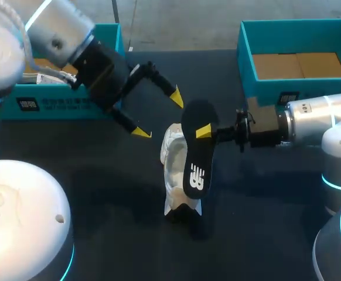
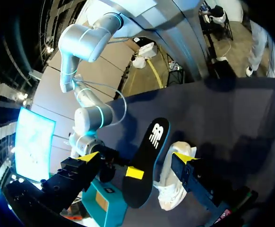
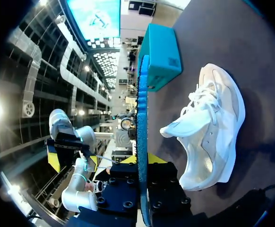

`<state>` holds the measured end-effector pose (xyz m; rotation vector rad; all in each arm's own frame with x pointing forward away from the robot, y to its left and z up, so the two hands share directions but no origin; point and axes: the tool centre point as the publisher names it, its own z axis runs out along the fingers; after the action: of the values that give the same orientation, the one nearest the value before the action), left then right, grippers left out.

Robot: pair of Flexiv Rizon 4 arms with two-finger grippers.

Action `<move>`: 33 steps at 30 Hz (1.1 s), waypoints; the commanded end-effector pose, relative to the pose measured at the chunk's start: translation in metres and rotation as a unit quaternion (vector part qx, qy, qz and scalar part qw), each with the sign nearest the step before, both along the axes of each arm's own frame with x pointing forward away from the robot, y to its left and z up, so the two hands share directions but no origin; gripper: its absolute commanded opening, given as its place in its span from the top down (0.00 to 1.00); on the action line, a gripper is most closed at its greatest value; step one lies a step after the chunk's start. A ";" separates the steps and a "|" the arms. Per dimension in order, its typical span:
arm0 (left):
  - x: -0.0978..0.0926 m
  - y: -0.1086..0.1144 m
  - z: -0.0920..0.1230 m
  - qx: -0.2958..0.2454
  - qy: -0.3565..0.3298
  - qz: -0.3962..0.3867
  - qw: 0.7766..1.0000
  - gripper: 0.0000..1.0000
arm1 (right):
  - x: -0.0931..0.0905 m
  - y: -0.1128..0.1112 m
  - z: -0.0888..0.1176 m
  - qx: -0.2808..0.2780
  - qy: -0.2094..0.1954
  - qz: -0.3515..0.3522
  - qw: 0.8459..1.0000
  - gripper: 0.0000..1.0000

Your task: Take the shoe out of the shoebox, open the shoe tongue, remove and reinsert the insole, then place the shoe into the shoebox

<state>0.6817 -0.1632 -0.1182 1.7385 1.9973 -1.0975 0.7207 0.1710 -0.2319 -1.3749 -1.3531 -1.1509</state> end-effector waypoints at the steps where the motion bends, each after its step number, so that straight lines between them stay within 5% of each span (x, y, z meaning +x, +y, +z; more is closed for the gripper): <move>1: 0.009 -0.005 0.006 0.191 0.010 -0.072 0.979 0.00 | 0.007 0.006 -0.004 0.003 -0.001 0.008 1.000 1.00; 16: 0.010 -0.017 0.009 0.282 -0.001 -0.093 0.955 0.00 | 0.012 0.006 -0.005 0.001 -0.001 0.028 1.000 1.00; 33: 0.010 -0.017 0.009 0.282 -0.001 -0.093 0.955 0.00 | 0.018 0.010 -0.007 0.003 -0.001 0.043 0.999 1.00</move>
<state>0.6905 -0.1776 -0.1099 2.2031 2.3261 -0.6223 0.7358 0.1788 -0.2375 -1.3033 -1.3937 -1.1012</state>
